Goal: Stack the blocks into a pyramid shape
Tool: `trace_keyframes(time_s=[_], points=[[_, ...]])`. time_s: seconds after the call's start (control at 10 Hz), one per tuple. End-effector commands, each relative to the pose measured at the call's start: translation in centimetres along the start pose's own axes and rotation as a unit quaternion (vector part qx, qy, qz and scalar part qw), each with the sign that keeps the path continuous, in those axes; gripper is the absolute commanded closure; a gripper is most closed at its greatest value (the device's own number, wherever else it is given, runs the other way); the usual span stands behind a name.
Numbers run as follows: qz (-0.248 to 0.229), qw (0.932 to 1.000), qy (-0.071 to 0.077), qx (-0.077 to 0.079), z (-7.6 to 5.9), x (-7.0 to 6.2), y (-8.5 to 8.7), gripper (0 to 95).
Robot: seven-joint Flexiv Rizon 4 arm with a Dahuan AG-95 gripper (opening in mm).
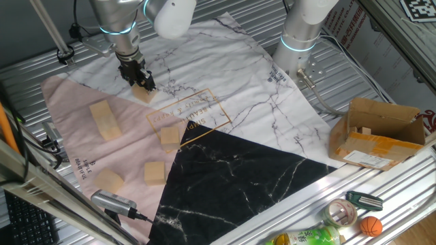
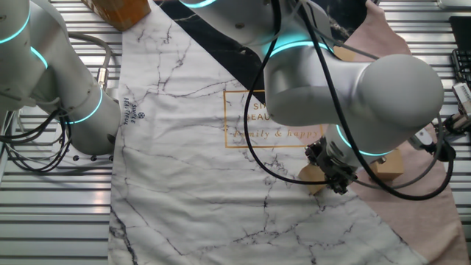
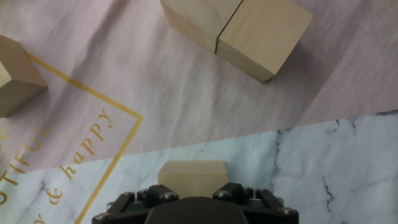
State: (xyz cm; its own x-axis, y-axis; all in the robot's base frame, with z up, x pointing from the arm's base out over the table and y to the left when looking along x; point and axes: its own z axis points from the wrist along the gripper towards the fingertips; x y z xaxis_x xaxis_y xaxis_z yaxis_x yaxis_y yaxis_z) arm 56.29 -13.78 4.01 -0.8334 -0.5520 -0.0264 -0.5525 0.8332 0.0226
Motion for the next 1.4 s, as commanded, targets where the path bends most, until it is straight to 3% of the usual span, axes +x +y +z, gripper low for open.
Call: trace_keyframes(time_s=[0.1, 0.2, 0.3, 0.4, 0.8, 1.1, 1.4], points=[[0.000, 1.0000, 0.000, 0.000, 0.0, 0.0, 0.0, 38.0], [0.000, 1.0000, 0.001, 0.003, 0.0, 0.0, 0.0, 38.0], [0.003, 1.0000, 0.004, 0.004, 0.0, 0.0, 0.0, 76.0], [0.005, 1.0000, 0.004, 0.002, 0.0, 0.0, 0.0, 95.0], [0.003, 0.9999, 0.006, 0.008, 0.0, -0.1, 0.0, 95.0], [0.002, 0.9999, 0.012, 0.010, -1.3, -1.2, 0.5, 95.0], [0.000, 0.9999, 0.009, 0.005, -1.3, -1.6, 0.5, 95.0]])
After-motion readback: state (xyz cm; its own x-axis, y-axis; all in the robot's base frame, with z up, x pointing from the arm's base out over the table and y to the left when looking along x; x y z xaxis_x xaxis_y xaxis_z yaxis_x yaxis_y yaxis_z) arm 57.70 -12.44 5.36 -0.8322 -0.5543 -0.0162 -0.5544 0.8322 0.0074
